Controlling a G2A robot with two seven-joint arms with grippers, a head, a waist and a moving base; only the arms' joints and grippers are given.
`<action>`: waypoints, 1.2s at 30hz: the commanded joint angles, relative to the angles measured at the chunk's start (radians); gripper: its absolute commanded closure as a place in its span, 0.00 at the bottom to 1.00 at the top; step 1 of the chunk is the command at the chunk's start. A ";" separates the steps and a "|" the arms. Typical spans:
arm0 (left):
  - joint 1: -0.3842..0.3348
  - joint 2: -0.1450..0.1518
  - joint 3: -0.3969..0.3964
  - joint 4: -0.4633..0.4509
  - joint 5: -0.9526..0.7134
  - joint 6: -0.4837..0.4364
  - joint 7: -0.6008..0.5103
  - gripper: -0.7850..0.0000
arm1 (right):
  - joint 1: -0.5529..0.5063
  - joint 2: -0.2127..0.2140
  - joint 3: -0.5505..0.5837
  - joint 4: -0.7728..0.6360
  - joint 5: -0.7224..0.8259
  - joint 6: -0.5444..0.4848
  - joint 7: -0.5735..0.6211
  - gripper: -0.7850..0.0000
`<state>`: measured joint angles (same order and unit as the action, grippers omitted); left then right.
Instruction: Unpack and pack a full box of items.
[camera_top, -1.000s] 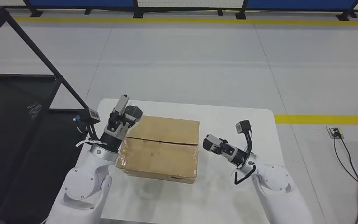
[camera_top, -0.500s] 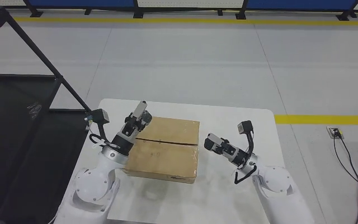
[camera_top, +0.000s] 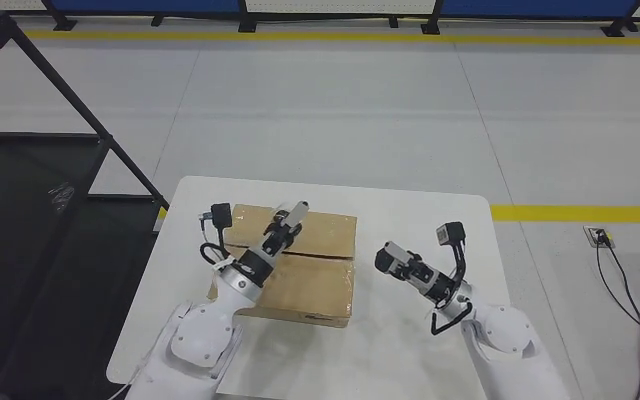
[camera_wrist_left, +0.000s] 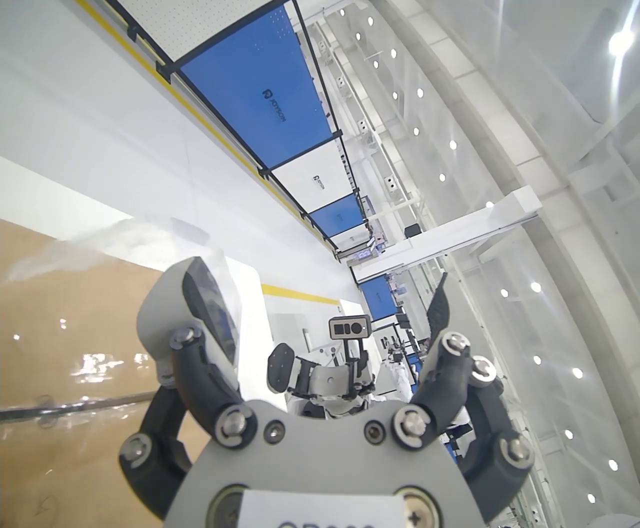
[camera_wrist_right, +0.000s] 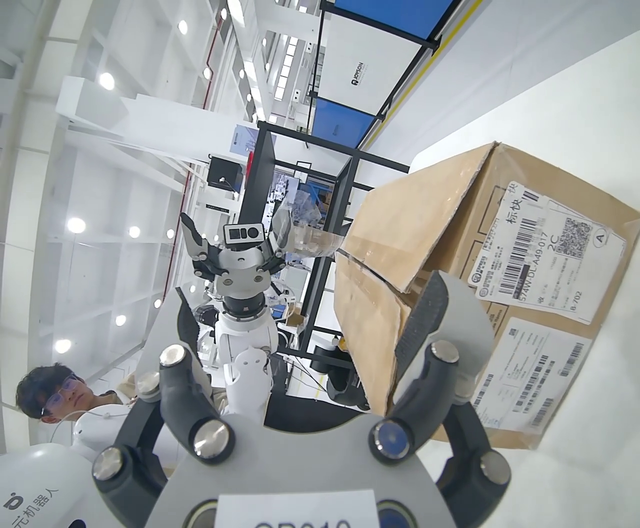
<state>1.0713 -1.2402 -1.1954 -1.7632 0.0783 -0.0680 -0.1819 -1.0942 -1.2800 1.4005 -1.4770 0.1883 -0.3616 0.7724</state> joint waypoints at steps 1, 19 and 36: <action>-0.007 -0.004 0.019 0.017 0.011 -0.002 0.009 0.00 | -0.004 0.002 0.003 -0.003 0.001 -0.001 0.001 0.00; -0.044 -0.037 0.132 0.099 0.111 -0.049 0.044 0.00 | -0.018 0.018 0.013 0.007 0.028 -0.016 0.008 0.00; -0.026 -0.048 0.135 0.092 0.125 -0.081 -0.001 0.00 | -0.007 0.027 -0.002 0.020 0.041 -0.022 -0.001 0.00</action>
<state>1.0490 -1.2866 -1.0637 -1.6756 0.1977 -0.1492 -0.1875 -1.1008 -1.2531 1.3991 -1.4565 0.2283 -0.3830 0.7732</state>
